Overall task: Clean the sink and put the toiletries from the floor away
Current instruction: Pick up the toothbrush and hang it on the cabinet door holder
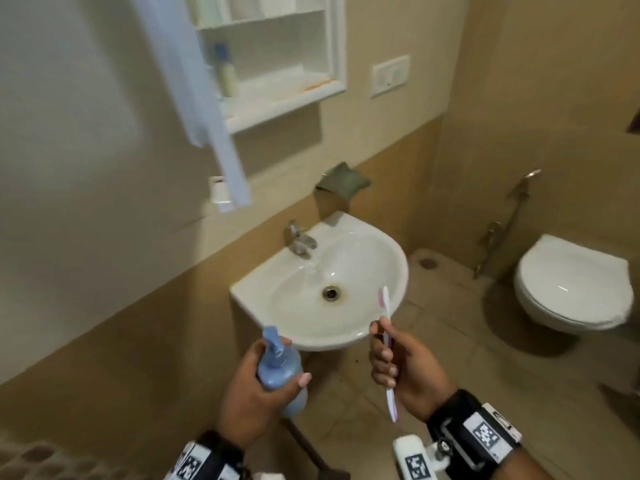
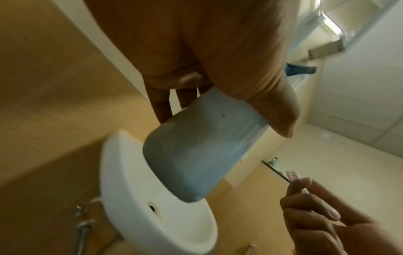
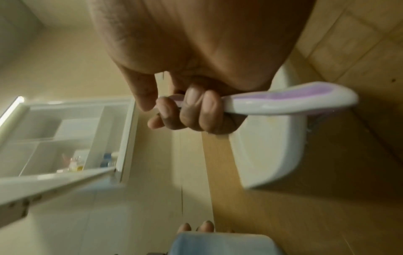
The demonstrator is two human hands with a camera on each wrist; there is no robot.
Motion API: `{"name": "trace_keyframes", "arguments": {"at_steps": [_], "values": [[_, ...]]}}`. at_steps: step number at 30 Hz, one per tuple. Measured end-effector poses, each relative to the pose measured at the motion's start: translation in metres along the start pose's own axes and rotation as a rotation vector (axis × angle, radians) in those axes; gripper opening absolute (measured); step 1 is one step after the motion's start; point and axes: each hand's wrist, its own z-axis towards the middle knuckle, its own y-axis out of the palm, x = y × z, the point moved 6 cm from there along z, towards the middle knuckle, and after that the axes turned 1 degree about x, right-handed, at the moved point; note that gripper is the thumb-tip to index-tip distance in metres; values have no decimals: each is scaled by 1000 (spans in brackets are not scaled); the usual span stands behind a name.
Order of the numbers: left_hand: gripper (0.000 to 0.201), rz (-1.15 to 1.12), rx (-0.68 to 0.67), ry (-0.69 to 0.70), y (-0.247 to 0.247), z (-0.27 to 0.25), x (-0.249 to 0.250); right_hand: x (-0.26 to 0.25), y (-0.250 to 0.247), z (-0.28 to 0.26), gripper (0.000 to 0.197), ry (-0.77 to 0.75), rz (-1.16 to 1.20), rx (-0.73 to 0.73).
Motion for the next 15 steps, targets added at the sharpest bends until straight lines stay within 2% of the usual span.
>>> {"name": "trace_keyframes", "arguments": {"at_steps": [3, 7, 12, 15], "values": [[72, 40, -146, 26, 65, 36, 26, -46, -48, -3, 20, -91, -11, 80], [61, 71, -281, 102, 128, 74, 62, -94, -78, 7, 18, -175, -75, 165], [61, 13, -290, 161, 169, 133, 89, -157, -64, 47, 18, -263, -408, 150], [74, -26, -223, 173, 177, 176, 108, -202, -32, 81, 36, -337, -664, 75]]}}
